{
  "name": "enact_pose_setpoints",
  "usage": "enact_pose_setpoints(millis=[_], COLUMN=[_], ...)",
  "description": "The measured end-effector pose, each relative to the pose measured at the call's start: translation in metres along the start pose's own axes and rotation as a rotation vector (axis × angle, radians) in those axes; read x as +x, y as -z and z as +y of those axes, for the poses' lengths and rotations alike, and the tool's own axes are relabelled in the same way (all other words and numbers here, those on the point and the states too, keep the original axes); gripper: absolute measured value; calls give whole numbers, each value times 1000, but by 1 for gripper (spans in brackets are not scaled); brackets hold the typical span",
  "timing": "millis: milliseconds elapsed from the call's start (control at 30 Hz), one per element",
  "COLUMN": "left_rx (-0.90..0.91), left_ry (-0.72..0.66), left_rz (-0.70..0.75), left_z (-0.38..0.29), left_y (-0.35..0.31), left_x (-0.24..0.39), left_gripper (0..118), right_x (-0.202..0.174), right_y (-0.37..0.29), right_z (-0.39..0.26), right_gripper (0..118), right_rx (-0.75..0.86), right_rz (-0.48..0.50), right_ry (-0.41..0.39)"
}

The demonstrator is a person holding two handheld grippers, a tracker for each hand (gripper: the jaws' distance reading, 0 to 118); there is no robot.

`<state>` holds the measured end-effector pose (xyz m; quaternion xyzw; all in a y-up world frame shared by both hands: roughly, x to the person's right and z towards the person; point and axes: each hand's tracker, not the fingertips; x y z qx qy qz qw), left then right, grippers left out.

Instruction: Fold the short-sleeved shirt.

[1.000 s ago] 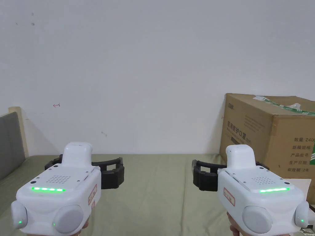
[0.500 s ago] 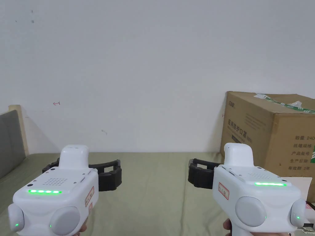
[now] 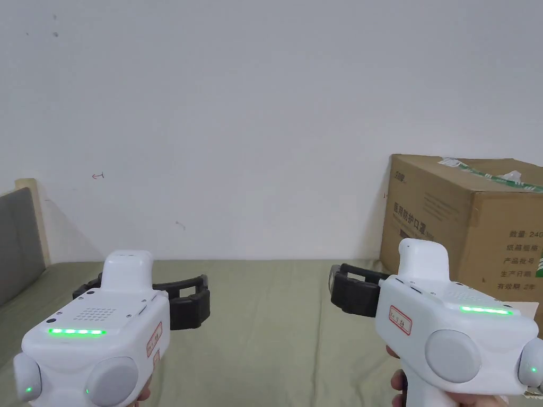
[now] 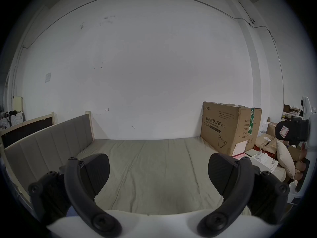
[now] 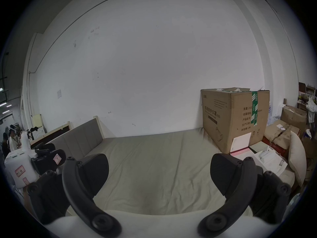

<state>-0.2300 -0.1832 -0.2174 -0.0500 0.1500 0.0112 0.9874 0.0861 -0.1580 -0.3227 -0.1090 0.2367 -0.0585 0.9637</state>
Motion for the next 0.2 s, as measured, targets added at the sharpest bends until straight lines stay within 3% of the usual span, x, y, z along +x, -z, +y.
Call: enact_pose_setpoints(millis=[200], left_rx=[2], left_ry=[-1], left_rz=[7], left_z=[0], left_y=[-1], left_x=[0], left_gripper=[116], right_x=[1], right_y=[-7], right_z=[2], right_gripper=[117], right_rx=[-20], right_rz=[-12], right_ry=[16])
